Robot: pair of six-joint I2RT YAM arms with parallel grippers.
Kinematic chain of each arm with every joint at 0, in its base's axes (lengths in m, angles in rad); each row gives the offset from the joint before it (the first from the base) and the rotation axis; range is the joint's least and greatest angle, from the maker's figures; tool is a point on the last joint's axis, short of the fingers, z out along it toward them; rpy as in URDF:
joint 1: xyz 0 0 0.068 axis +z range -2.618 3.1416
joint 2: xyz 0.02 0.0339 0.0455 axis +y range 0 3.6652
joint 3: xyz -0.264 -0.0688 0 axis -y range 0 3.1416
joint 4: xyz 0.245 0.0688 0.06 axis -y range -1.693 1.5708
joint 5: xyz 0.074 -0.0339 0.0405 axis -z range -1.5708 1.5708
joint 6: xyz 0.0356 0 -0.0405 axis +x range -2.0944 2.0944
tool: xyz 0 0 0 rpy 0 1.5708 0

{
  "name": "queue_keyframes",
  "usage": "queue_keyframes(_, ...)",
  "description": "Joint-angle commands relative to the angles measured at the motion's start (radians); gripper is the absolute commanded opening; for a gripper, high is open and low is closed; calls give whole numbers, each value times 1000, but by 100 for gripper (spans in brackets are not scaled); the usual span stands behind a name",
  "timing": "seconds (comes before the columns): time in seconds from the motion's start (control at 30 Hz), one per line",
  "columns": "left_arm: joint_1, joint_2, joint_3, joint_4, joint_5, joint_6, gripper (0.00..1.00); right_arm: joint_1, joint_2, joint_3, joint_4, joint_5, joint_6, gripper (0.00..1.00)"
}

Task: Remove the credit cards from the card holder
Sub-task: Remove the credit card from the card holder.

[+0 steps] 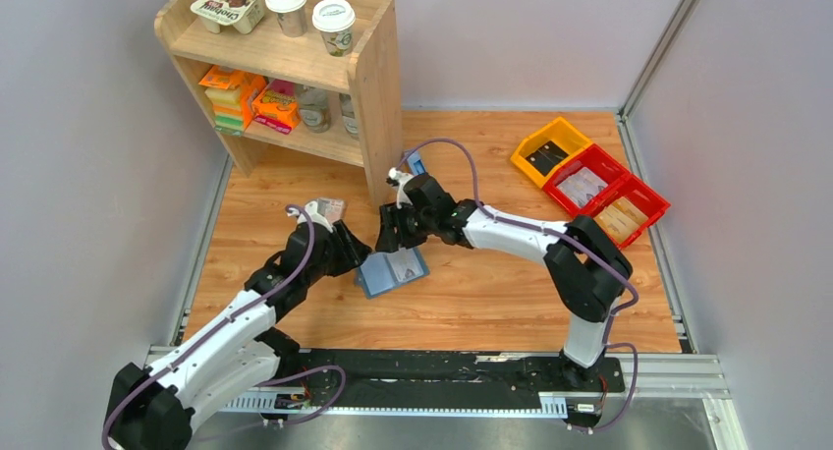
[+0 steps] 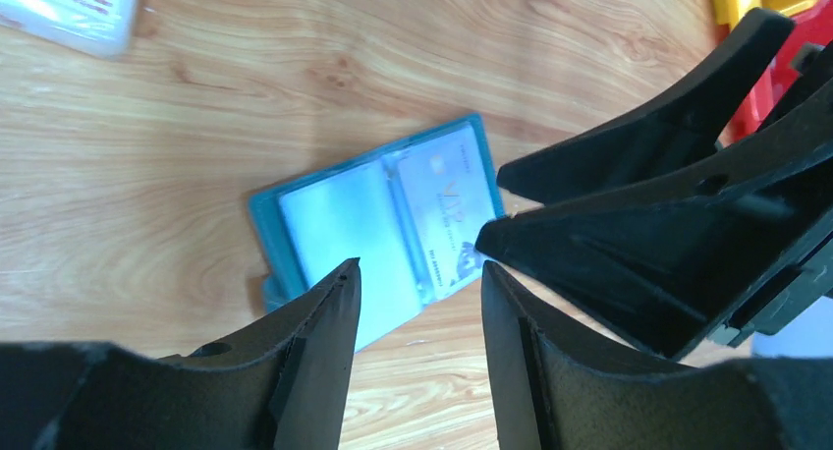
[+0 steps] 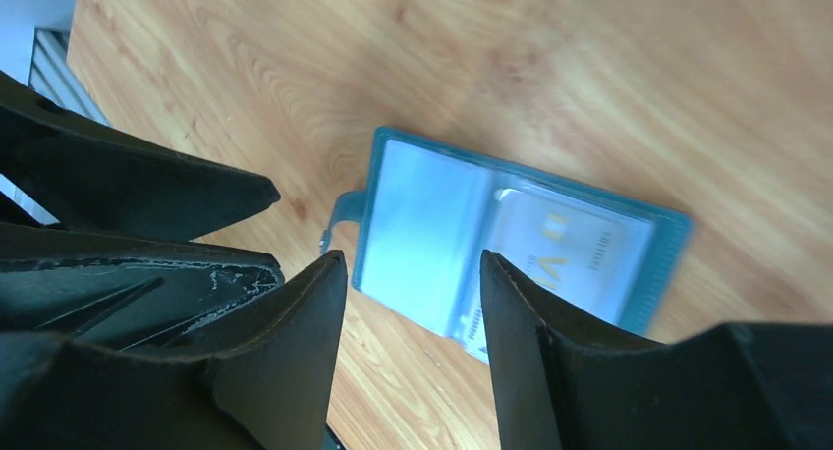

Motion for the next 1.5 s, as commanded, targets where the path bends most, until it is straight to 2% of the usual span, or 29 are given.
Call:
queue_keyframes(0.0, 3, 67, 16, 169, 79, -94, 56, -56, -60, -63, 2, 79, -31, 53)
queue_keyframes(0.27, 3, 258, -4, 369, 192, -186, 54, -90, -45, -132, 66, 41, -15, 36)
queue_keyframes(0.53, 4, 386, -59, 463, 201, -242, 53, -91, 9, -169, 129, 19, 5, 32)
queue_keyframes(0.77, 6, 498, -87, 579, 263, -264, 52, -91, 31, -196, 145, 9, 4, 31)
queue_keyframes(1.23, 23, 515, -148, 530, 215, -322, 52, -91, 61, -242, 203, -24, 27, 30)
queue_keyframes(1.37, 30, 532, -176, 608, 238, -342, 51, -91, 74, -246, 211, -31, 28, 29)
queue_keyframes(1.47, 43, 545, -223, 742, 261, -381, 47, -91, 84, -250, 217, -40, 35, 29)
